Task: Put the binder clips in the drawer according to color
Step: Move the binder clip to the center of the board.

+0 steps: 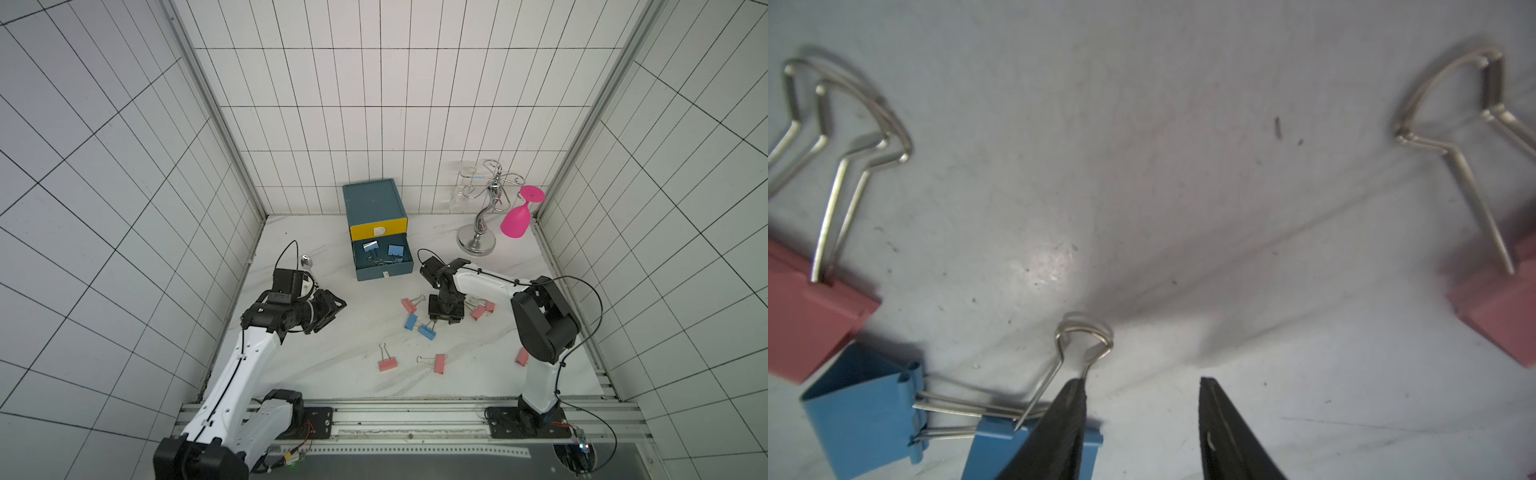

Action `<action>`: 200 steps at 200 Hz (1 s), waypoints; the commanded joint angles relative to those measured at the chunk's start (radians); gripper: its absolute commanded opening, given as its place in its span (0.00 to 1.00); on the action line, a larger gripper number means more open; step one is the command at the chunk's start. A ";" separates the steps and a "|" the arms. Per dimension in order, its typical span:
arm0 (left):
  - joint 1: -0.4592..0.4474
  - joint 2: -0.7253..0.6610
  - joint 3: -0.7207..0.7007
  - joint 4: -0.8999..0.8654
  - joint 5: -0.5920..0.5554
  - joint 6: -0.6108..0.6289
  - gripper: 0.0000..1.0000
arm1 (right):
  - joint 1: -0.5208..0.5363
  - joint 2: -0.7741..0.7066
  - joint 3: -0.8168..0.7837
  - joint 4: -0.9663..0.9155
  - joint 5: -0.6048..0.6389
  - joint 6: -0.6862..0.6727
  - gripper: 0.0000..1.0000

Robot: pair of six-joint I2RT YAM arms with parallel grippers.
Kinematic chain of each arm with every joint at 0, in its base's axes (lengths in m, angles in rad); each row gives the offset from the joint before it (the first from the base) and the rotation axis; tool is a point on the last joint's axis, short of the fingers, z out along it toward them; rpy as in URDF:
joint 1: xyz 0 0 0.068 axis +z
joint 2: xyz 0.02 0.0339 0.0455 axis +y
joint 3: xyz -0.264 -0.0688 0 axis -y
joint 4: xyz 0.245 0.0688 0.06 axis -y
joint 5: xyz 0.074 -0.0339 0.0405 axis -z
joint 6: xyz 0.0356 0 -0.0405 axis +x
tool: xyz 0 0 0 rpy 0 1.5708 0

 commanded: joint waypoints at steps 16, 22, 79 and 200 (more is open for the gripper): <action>0.006 0.002 0.015 0.012 0.006 0.018 0.55 | 0.019 0.018 0.012 -0.008 0.000 -0.016 0.47; 0.006 0.004 0.015 0.012 0.006 0.018 0.55 | 0.020 0.019 0.012 -0.010 0.000 -0.018 0.47; 0.007 0.012 0.023 0.018 0.008 0.020 0.55 | 0.022 0.037 -0.013 -0.056 0.059 -0.050 0.46; 0.007 0.028 0.016 0.038 0.026 0.017 0.55 | -0.052 0.067 0.085 -0.107 0.047 -0.256 0.45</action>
